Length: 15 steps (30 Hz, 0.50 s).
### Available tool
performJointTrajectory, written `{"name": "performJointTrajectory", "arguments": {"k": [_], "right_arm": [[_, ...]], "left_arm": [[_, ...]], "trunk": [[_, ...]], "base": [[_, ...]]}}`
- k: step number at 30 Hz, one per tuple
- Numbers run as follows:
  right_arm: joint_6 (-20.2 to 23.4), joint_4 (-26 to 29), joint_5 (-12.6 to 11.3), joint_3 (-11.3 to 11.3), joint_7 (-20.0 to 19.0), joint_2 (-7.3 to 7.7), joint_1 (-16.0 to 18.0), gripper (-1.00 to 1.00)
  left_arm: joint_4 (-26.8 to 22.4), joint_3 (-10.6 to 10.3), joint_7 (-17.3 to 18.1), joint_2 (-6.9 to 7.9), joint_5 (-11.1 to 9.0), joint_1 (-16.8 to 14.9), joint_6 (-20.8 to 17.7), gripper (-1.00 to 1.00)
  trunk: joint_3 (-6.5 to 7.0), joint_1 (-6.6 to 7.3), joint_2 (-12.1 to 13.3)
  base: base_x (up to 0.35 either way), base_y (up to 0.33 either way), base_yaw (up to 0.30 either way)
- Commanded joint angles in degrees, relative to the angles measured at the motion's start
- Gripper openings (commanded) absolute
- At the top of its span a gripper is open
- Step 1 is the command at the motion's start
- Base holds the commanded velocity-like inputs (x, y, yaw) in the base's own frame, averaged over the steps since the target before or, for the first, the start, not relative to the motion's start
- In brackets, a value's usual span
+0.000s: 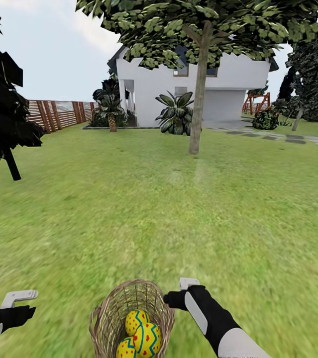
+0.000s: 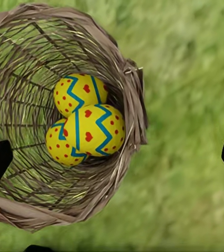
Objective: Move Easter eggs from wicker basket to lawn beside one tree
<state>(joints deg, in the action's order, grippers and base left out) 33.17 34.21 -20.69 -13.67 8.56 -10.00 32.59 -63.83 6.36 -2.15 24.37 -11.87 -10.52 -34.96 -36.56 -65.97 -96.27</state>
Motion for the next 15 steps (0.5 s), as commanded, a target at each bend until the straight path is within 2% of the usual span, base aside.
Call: {"name": "performJointTrajectory", "arguments": {"k": [1, 15], "right_arm": [[0.17, -0.11, -0.56, -0.13, 0.51, 0.00, 0.12, 1.00], [0.21, -1.09, -1.31, -0.13, 0.58, 0.00, 1.85, 1.00]], "left_arm": [[-0.07, 0.02, -0.23, 0.01, -0.54, -0.03, -0.29, 1.00], [-0.10, -0.03, -0.23, -0.02, -0.52, -0.03, -0.29, 1.00]], "trunk": [[-0.24, -0.22, -0.45], [-2.76, -3.30, -6.06]], "base": [[0.000, 0.000, 0.000], [0.000, 0.000, 0.000]]}}
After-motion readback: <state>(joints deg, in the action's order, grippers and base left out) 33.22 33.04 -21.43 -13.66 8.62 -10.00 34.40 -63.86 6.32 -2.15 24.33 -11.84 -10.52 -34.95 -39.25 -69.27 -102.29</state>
